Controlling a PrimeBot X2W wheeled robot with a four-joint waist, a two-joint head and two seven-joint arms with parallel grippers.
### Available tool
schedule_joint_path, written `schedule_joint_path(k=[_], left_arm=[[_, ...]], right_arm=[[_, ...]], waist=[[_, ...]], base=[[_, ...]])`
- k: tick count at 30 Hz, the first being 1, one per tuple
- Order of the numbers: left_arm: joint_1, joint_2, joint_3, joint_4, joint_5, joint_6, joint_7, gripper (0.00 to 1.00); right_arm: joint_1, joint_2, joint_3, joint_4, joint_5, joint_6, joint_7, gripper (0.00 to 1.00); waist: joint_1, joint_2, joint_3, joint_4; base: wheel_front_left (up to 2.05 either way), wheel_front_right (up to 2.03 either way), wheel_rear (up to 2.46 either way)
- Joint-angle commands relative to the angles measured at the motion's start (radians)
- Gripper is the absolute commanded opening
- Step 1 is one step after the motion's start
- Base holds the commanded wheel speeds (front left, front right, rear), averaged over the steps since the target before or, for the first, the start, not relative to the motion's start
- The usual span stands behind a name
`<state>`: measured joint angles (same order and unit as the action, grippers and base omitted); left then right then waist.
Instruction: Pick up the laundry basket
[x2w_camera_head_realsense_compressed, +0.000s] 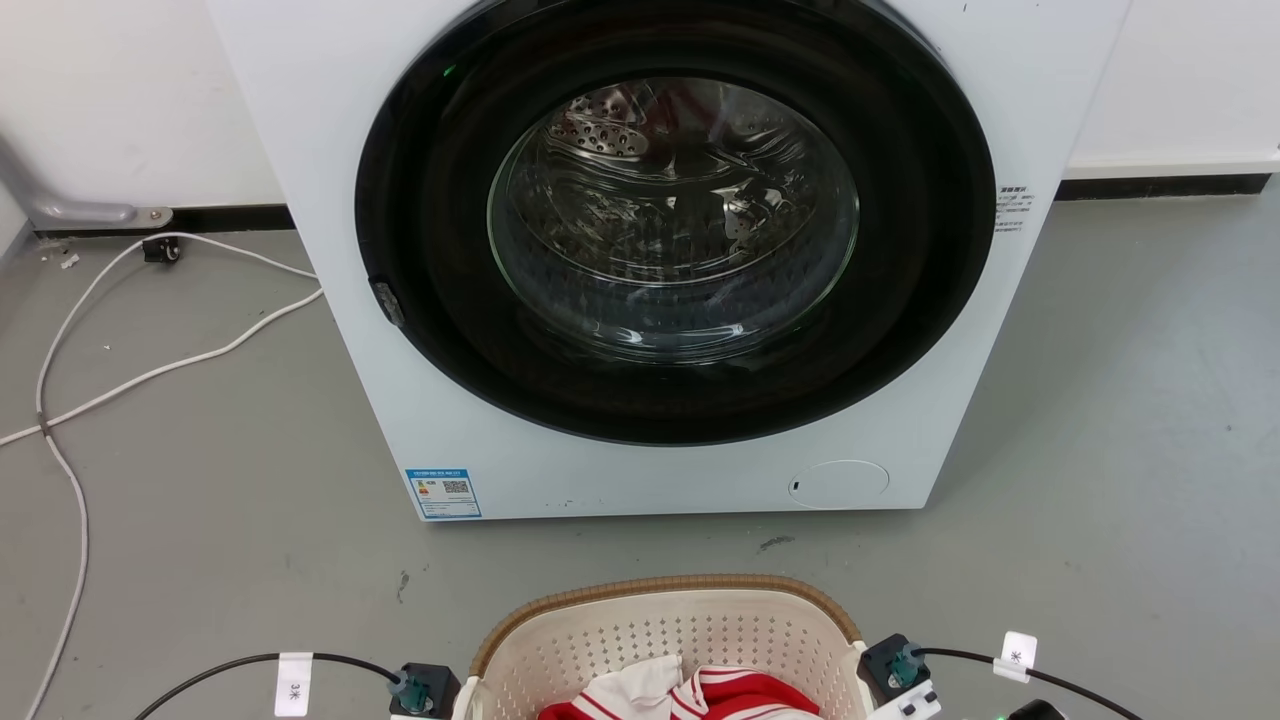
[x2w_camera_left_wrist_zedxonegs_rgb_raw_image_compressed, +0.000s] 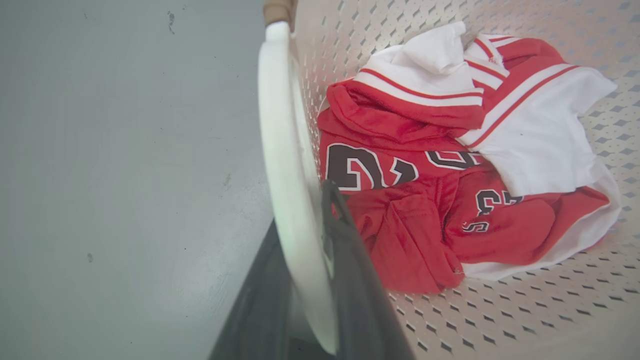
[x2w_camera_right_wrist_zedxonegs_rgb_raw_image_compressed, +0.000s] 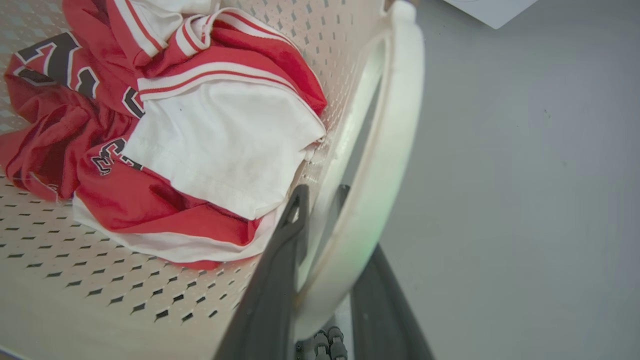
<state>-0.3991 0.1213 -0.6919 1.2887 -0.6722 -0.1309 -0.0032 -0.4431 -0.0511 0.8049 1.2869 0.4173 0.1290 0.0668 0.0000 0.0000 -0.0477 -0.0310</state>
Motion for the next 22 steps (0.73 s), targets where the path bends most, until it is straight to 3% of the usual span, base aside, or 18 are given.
schedule_joint_path(k=[1,22], left_arm=[[-0.012,0.016,-0.004,-0.002,-0.002,0.002,-0.009,0.0],[-0.008,0.021,-0.031,-0.001,-0.032,0.002,-0.011,0.0]], right_arm=[[0.006,-0.012,0.007,0.004,-0.003,0.003,0.0,0.0],[0.003,-0.011,0.009,0.004,-0.002,0.003,0.005,0.0]], waist=[[0.0,0.0,0.0,0.001],[0.0,0.0,0.0,0.001]], base=[[0.0,0.0,0.0],[0.0,0.0,0.0]])
